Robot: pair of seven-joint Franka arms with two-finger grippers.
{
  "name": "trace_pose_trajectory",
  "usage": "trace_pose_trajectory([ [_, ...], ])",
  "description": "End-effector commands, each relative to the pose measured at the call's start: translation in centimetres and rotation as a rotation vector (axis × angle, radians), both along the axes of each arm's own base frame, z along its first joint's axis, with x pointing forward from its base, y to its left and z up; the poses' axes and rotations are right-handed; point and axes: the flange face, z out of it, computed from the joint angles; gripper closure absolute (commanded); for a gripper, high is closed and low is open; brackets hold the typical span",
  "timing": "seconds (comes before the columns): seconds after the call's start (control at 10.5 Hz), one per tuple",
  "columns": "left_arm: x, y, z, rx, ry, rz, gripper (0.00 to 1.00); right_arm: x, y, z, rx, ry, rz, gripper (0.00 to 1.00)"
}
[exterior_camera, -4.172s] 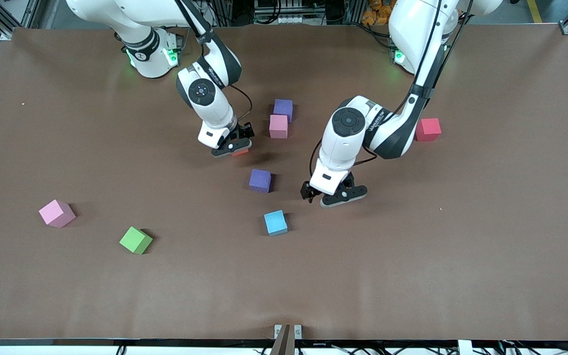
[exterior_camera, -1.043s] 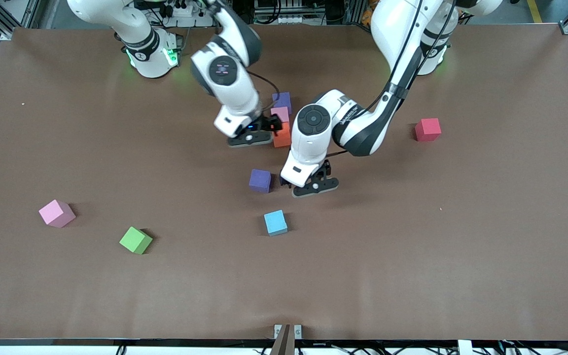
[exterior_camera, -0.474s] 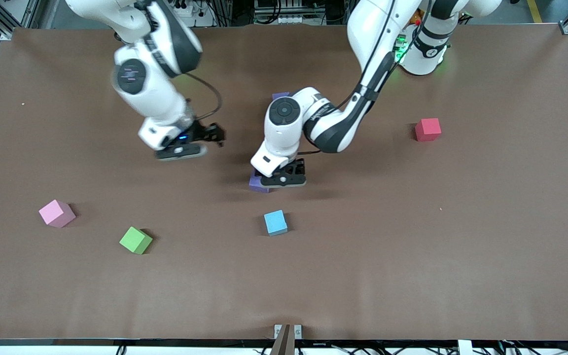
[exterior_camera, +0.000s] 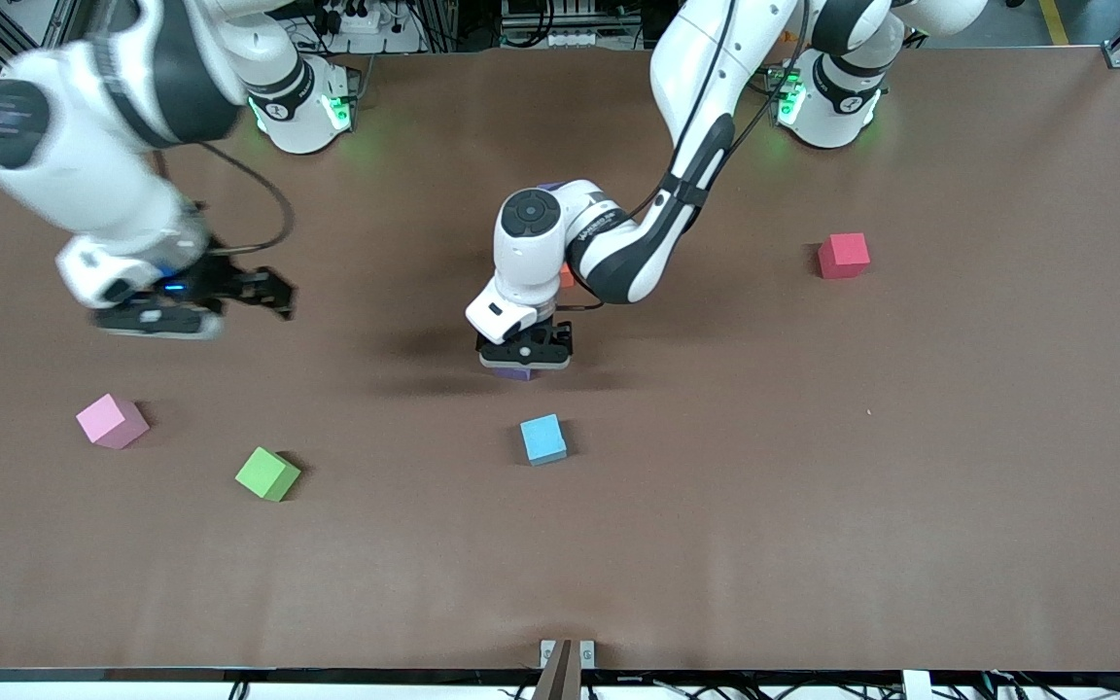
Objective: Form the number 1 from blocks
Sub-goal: 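Lift the purple cube with the left gripper while the right gripper reaches green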
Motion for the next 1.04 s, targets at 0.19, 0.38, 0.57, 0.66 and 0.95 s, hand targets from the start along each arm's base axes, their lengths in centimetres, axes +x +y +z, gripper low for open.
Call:
trace_pose_trajectory([
  [0.19, -0.8, -1.3, -0.7, 0.010, -0.032, -0.013, 0.00, 7.3, -4.6, -4.4, 0.056, 0.033, -0.196, 0.00],
  [0.38, -0.4, -1.1, -1.1, 0.010, -0.042, -0.009, 0.00, 9.0, -6.7, -8.3, 0.074, 0.028, -0.245, 0.00],
  [0.57, -0.6, -1.2, -1.8, 0.009, -0.043, -0.014, 0.00, 9.6, -7.3, -11.6, 0.105, 0.069, -0.284, 0.00],
  [0.66, -0.5, -1.1, -1.8, 0.004, -0.042, -0.002, 0.00, 10.2, -8.0, -13.9, 0.105, 0.063, -0.307, 0.01],
  [0.95, -1.1, -1.5, -2.8, -0.006, -0.042, 0.023, 0.00, 11.7, -9.9, -19.2, 0.112, 0.062, -0.372, 0.00],
])
